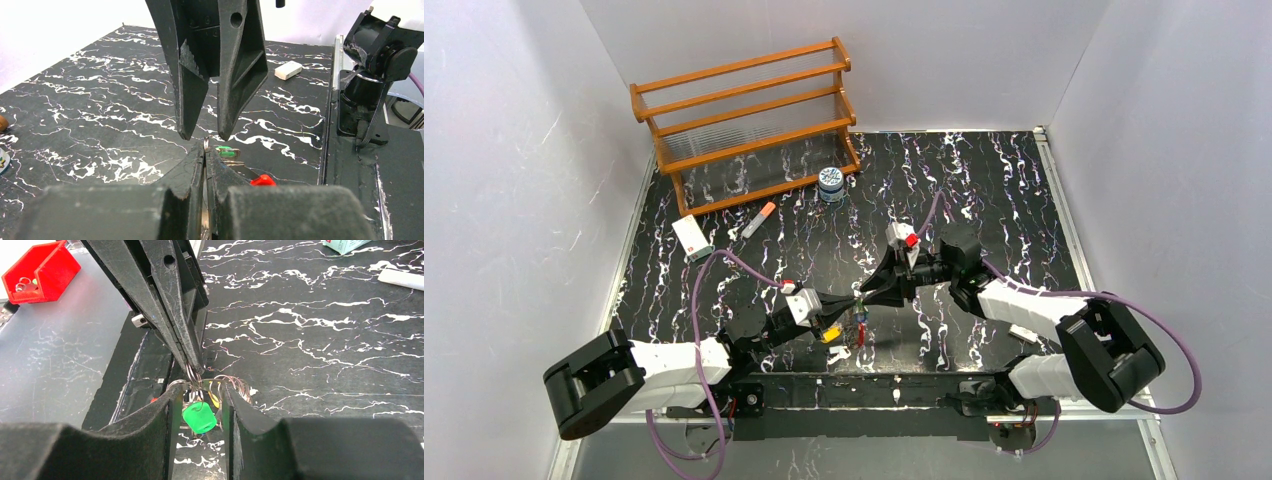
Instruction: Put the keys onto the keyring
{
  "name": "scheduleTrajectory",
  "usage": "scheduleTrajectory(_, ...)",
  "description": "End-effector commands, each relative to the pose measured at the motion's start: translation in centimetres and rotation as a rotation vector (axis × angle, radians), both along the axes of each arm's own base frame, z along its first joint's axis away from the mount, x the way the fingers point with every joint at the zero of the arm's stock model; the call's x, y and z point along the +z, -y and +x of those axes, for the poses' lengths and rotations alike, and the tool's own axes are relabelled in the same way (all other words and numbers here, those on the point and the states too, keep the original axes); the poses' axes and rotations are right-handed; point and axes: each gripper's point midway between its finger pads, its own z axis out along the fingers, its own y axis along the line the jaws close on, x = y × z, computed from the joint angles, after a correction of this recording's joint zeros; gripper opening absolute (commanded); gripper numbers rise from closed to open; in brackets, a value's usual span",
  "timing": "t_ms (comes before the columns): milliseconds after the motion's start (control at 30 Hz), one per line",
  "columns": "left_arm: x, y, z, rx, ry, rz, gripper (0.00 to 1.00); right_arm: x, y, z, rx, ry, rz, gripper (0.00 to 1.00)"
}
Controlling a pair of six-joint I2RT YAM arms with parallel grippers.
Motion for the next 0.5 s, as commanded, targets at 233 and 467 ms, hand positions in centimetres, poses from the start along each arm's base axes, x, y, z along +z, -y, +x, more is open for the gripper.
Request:
scheduleTrajectory(233, 1.74, -0.06, -0.26, -0.008, 0.03, -0.063, 0.0, 1.59, -1.26, -0.06, 0.046, 0.046, 0.059, 0.3)
scheduleTrajectory(467, 1.63, -0.12, -0.18, -0.003, 0.028, -0.061, 0.0, 1.51, -1.27, -0.23, 0.061, 0.04, 0.054, 0.04)
